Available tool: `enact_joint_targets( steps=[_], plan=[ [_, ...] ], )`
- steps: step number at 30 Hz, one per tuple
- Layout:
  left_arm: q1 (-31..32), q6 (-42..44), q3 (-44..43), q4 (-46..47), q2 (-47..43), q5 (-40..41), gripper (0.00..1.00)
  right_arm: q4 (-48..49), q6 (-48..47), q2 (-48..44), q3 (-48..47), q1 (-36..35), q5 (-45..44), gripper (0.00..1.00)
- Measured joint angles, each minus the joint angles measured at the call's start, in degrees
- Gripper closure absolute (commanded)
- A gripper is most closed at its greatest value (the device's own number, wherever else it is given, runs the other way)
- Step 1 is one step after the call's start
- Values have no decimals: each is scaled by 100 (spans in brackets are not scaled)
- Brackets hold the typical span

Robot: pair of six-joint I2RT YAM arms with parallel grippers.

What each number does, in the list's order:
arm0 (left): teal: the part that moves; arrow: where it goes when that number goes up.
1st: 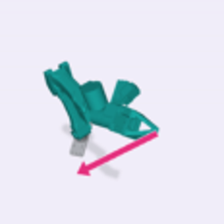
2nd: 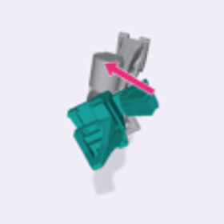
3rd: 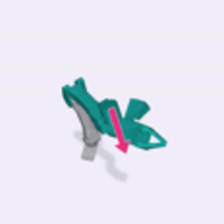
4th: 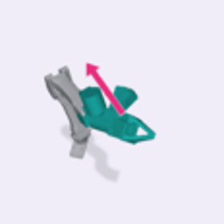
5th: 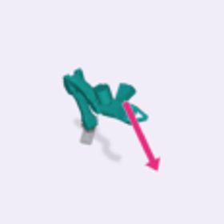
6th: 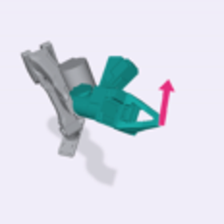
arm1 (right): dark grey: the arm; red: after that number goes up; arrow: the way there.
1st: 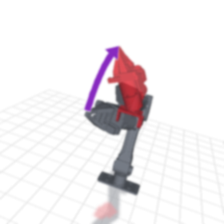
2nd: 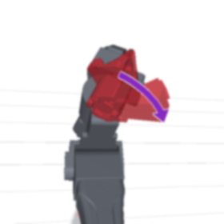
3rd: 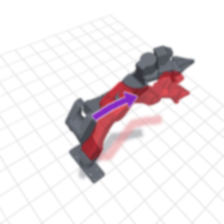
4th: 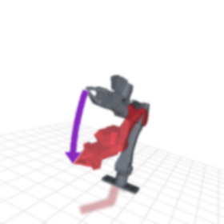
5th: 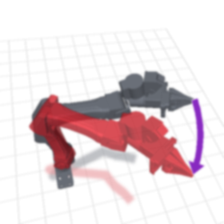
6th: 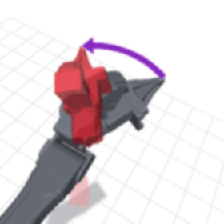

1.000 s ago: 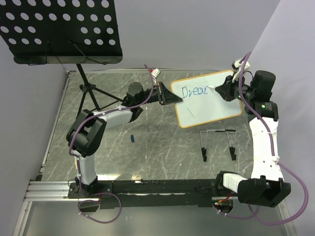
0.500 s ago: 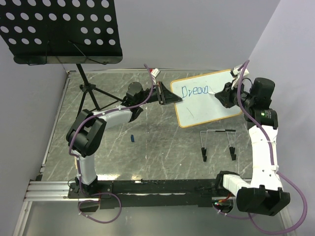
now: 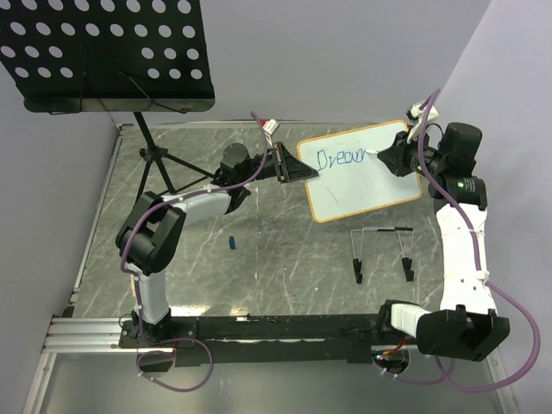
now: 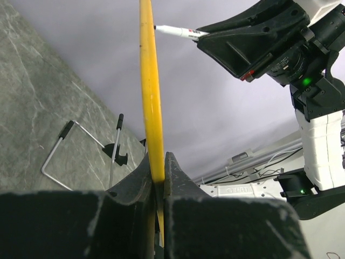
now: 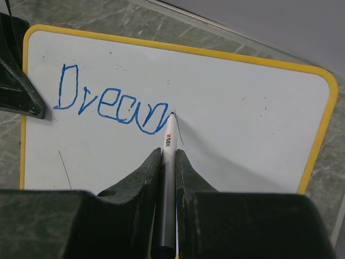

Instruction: Write a sentence on the whiteboard

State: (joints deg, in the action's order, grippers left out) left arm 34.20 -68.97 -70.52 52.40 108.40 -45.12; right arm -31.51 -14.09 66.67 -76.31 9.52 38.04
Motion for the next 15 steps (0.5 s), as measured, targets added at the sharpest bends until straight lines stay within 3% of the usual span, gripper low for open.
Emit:
enact_joint_targets(
  steps=[15],
  plan=[
    [2,-63,0,-9,0,-13,99,59,-15,-101,70,142,-136,100]
  ],
)
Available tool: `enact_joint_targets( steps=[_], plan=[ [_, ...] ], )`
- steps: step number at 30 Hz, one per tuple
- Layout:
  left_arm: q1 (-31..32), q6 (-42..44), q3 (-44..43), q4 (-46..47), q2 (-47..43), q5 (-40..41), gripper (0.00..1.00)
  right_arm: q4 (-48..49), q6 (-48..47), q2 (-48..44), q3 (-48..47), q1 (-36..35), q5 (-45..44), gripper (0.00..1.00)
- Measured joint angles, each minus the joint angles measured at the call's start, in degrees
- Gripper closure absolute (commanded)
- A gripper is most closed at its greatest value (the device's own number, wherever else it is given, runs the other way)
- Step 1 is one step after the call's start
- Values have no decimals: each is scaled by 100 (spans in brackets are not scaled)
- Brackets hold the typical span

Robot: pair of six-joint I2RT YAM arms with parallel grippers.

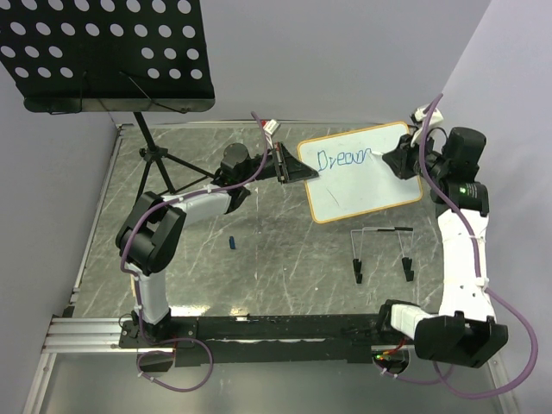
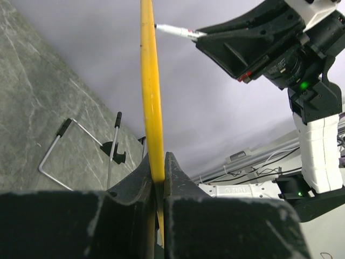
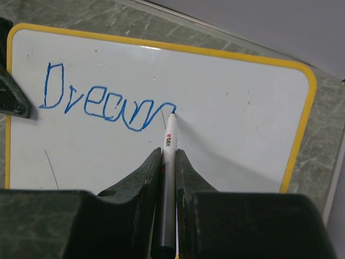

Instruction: Write a sentence on the whiteboard

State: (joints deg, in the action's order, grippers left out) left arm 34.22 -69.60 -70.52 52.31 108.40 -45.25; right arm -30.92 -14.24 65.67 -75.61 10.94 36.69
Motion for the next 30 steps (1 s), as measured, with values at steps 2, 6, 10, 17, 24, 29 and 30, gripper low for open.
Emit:
enact_joint_targets(
  steps=[2,6,10,17,24,29,30],
  plan=[
    [0,0,0,-4,0,-2,99,-46,-42,-120,120,7,4,100],
    [0,0,0,11,0,-2,99,-149,-105,-348,299,13,48,100],
    [0,0,0,9,0,-9,99,-219,-129,-393,332,22,74,100],
    [0,4,0,11,0,-9,99,-210,-50,-400,330,92,225,100],
    [11,-2,0,125,0,-63,99,-133,195,-400,-48,282,483,100],
    [13,-4,0,144,0,-103,99,28,278,-396,-122,365,461,100],
    [15,-4,0,146,0,-105,99,31,284,-385,-122,374,433,100]
  ],
)
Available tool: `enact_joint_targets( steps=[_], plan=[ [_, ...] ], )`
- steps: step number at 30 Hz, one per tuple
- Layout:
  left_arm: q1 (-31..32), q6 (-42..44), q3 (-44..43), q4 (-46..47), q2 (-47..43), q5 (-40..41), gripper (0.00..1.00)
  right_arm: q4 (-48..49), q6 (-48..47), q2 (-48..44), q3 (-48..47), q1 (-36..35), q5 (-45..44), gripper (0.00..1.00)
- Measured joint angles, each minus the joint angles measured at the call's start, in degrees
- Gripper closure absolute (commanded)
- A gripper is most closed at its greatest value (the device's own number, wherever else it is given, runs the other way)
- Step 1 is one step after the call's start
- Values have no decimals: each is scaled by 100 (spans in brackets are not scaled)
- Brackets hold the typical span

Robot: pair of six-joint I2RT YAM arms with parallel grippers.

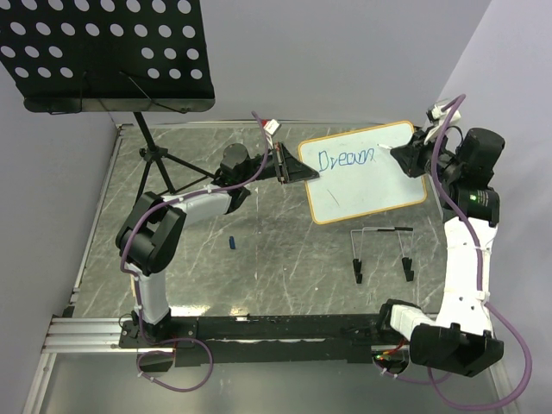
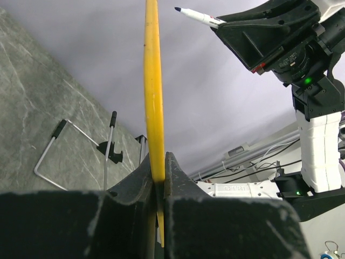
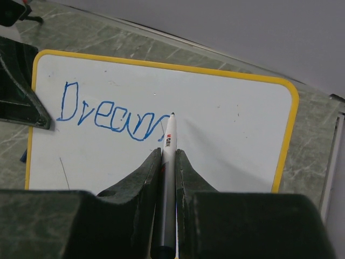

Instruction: Write a sentence on the whiteboard

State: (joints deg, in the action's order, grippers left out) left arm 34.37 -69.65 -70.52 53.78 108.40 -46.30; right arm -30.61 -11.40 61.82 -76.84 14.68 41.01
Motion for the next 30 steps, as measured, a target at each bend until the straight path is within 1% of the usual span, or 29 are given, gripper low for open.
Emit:
enact_joint_targets(
  steps=[16,30],
  plan=[
    [0,-4,0,66,0,-31,99,13,-48,175,13,22,-289,100],
    [-7,-22,0,42,20,4,99,-17,-68,422,15,26,-28,100]
  ],
)
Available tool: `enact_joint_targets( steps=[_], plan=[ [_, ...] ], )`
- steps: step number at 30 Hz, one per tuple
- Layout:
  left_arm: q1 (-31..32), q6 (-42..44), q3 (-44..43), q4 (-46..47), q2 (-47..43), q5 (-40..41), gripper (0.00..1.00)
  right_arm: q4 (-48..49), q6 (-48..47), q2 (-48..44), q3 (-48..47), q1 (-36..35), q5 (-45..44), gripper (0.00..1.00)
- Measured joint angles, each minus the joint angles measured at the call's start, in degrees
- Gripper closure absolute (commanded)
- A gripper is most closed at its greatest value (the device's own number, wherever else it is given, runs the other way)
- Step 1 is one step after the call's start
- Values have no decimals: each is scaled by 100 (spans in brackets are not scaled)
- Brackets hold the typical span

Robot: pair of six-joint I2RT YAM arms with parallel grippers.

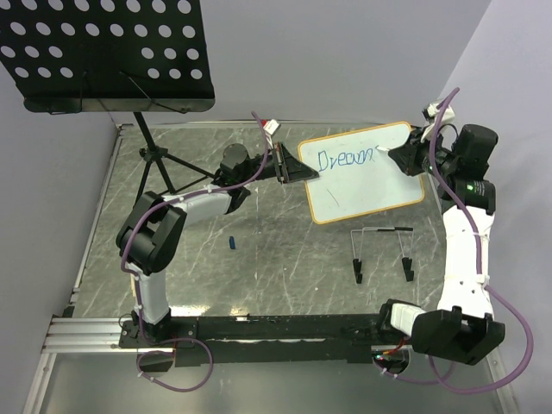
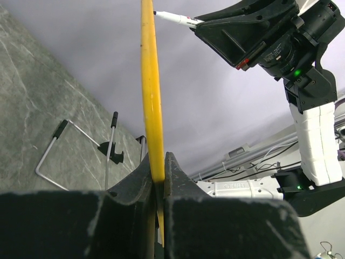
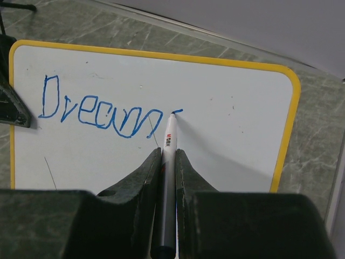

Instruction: Write a sentence on the whiteboard

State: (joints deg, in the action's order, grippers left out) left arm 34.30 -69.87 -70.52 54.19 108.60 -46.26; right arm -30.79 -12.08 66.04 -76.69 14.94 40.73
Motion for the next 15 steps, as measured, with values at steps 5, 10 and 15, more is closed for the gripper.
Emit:
enact_joint_targets(
  steps=[5,10,15],
  plan=[
    [0,0,0,-35,0,2,99,-66,-92,-13,33,0,68,100],
    [0,9,0,-118,0,4,99,-146,-195,-157,229,2,42,100],
    [0,17,0,-155,0,4,99,-210,-236,-286,310,79,-66,100]
  ],
)
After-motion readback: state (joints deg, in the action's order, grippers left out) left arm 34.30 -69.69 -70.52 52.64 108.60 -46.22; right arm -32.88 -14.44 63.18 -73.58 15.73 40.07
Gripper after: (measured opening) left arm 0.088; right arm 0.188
